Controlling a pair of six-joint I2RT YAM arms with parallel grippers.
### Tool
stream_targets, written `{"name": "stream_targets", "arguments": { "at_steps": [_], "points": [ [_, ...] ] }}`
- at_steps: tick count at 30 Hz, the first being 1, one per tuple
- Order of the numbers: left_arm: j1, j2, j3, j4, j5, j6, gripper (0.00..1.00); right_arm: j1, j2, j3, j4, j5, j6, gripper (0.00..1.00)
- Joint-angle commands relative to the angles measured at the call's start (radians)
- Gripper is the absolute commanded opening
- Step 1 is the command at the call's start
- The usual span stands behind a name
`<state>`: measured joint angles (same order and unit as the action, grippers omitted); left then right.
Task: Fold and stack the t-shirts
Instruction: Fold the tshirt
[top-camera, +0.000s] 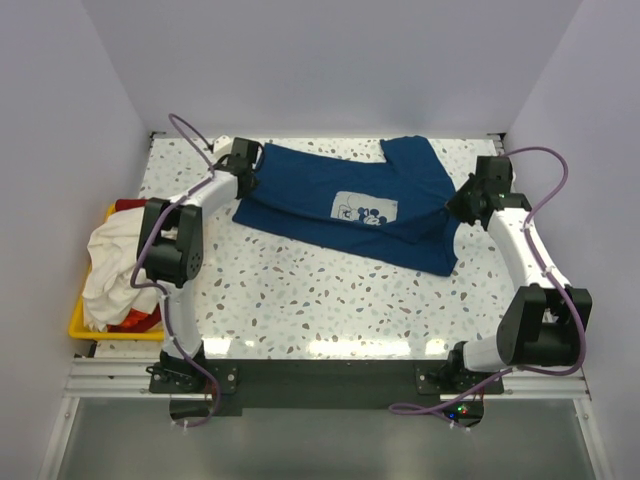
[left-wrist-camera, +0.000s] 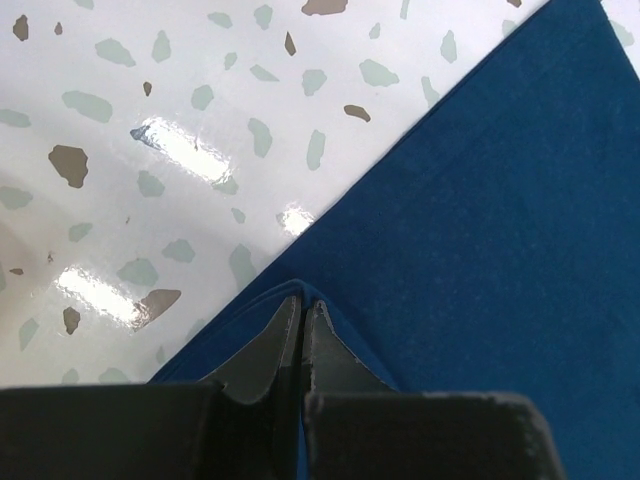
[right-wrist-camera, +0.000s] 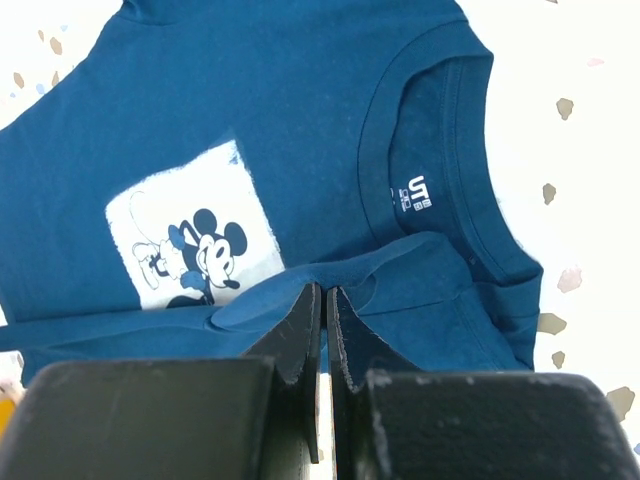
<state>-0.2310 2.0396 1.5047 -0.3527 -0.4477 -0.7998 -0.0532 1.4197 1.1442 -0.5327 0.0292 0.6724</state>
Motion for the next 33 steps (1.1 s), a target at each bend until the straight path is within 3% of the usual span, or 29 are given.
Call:
{"name": "stream_targets", "arguments": {
  "at_steps": [1,33],
  "points": [
    [0.009,0.008,0.045,0.037,0.006,0.024,0.0,-0.014,-0.025,-0.003,0.039,-0.017,-0.016,0.0],
    [0.009,0.044,0.088,0.043,0.029,0.048,0.03,-0.027,0.137,0.157,0.076,-0.095,0.006,0.0]
  ]
}}
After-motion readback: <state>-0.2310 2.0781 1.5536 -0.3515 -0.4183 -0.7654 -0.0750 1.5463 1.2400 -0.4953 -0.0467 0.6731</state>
